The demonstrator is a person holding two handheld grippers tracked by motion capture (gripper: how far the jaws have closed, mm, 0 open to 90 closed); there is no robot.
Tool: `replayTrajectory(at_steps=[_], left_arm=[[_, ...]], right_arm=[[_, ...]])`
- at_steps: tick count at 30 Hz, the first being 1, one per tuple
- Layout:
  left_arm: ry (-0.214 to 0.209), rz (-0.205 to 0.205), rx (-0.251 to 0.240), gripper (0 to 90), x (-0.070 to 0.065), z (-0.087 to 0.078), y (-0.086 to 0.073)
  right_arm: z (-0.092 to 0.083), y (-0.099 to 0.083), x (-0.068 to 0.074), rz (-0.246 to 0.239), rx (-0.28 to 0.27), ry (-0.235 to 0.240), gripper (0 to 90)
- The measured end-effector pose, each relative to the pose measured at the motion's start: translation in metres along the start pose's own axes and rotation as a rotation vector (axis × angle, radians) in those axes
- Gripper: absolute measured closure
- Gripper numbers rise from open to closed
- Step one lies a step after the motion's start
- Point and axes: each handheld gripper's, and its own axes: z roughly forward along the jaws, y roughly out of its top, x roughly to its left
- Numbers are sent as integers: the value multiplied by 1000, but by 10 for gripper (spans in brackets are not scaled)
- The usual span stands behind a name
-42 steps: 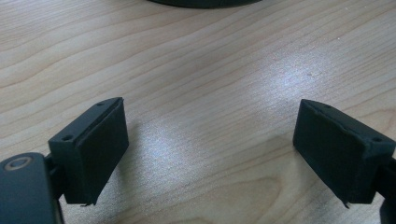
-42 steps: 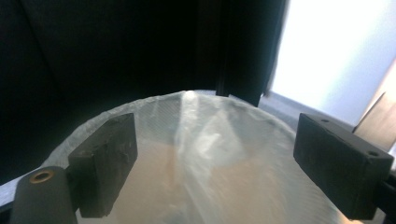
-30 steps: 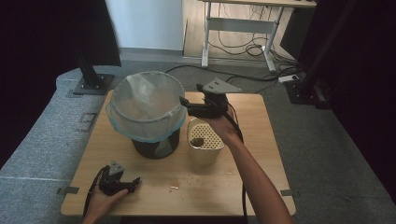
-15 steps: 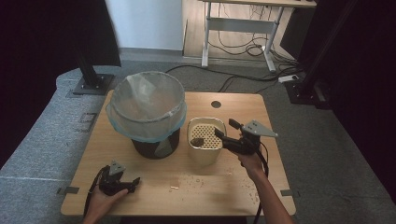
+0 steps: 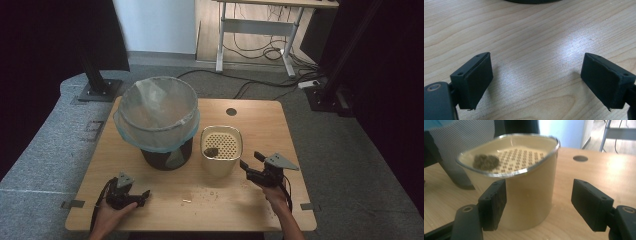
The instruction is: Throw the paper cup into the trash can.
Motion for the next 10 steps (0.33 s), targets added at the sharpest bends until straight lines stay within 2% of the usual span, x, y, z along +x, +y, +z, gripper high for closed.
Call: replayTrajectory(at_steps=[7, 10], left_arm=[[1, -1, 0, 97, 0, 0, 0], [1, -1, 0, 97, 0, 0, 0]], right_arm=[[9, -18, -5, 37, 46, -3, 272], [13, -21, -5, 33, 81, -17, 265]])
